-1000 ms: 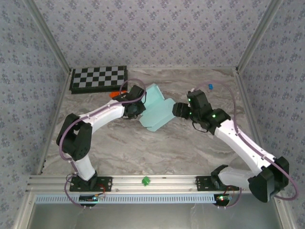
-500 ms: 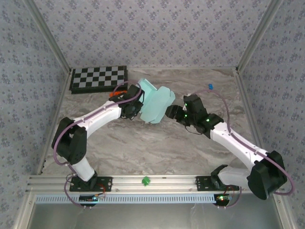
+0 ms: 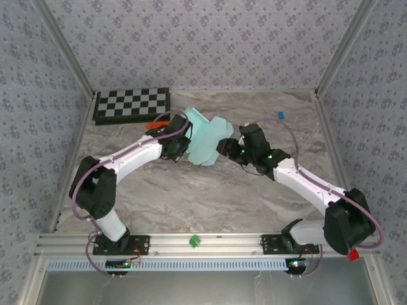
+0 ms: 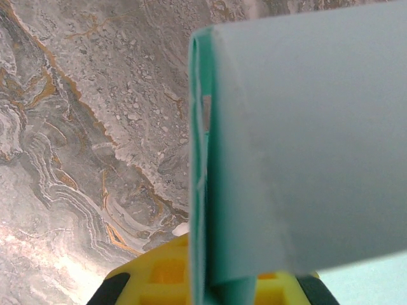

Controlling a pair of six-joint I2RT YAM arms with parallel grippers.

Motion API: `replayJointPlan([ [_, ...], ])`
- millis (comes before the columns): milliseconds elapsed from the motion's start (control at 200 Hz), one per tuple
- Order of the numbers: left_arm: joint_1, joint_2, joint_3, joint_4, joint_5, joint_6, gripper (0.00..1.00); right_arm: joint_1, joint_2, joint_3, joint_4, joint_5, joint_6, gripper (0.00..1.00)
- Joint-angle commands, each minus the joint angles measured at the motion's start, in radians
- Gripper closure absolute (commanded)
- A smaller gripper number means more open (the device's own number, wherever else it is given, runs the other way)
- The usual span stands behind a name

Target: Fold the paper box

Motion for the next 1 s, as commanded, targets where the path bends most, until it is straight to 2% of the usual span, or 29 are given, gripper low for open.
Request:
replayJointPlan([
  [0,-0.008,-0.027,-0.004,-0.020,0.025,-0.040,1.00,0.002,0.023,0.014,0.041,-0.023,0.007,0.53],
  [495,-0.010,-0.026,-0.034,0.009,0.052,-0.053,1.00,0.021,0.062,0.048,-0.023,0.047,-0.003,0.86],
  [735,-0.010,-0.027,-0.044,0.028,0.054,-0.048,1.00,0.031,0.060,0.067,-0.070,0.093,-0.009,0.94],
  [870,-0.010,-0.023,-0.039,0.036,0.047,-0.014,0.75,0.034,0.058,0.083,-0.114,0.125,-0.022,0.95],
  [1000,-0.016,-0.020,-0.036,0.045,0.048,0.026,0.47,0.034,0.058,0.096,-0.146,0.151,-0.033,0.97],
])
